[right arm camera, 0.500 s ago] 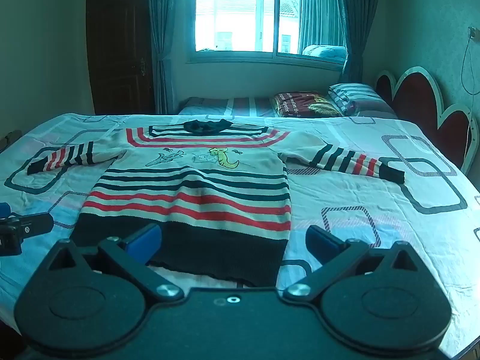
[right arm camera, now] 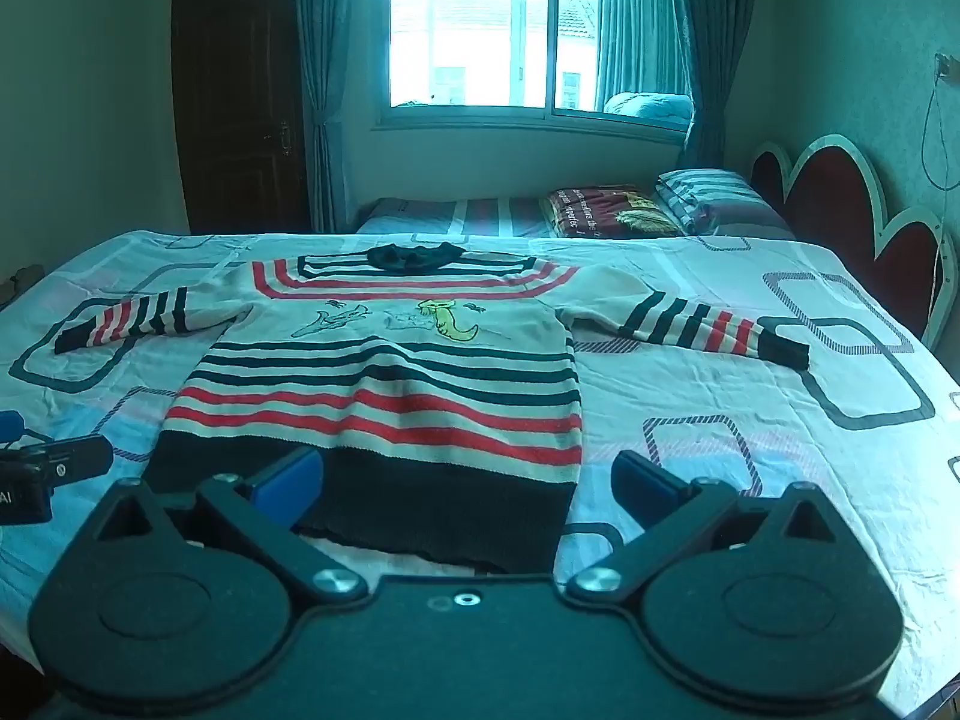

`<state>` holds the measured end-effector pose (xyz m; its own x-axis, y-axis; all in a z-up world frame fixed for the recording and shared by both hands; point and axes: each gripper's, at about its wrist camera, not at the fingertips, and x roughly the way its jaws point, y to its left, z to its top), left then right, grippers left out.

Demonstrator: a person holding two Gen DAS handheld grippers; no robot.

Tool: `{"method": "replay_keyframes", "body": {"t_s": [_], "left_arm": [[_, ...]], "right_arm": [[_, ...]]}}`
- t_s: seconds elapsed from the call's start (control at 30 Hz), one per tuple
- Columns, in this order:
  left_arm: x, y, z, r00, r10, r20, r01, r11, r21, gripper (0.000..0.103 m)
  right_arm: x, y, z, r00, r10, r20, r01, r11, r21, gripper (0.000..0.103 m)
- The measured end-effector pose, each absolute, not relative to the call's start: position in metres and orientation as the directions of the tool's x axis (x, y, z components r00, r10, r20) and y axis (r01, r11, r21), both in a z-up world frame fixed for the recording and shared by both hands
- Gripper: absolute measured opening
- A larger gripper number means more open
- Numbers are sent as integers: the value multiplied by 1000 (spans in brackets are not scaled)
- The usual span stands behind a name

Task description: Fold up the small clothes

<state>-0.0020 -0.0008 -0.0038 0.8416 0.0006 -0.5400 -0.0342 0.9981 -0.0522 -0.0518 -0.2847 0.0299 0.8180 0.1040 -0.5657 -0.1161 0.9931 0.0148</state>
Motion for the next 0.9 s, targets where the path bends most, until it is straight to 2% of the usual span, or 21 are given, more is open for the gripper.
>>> {"method": "replay_keyframes", "body": {"t_s": [0.9], "left_arm": [[-1,-1,0,842,6,-539,-31,999,-38,103]], "right_arm": [[-57,-283,32,830,107,-548,-115,993,20,103]]}}
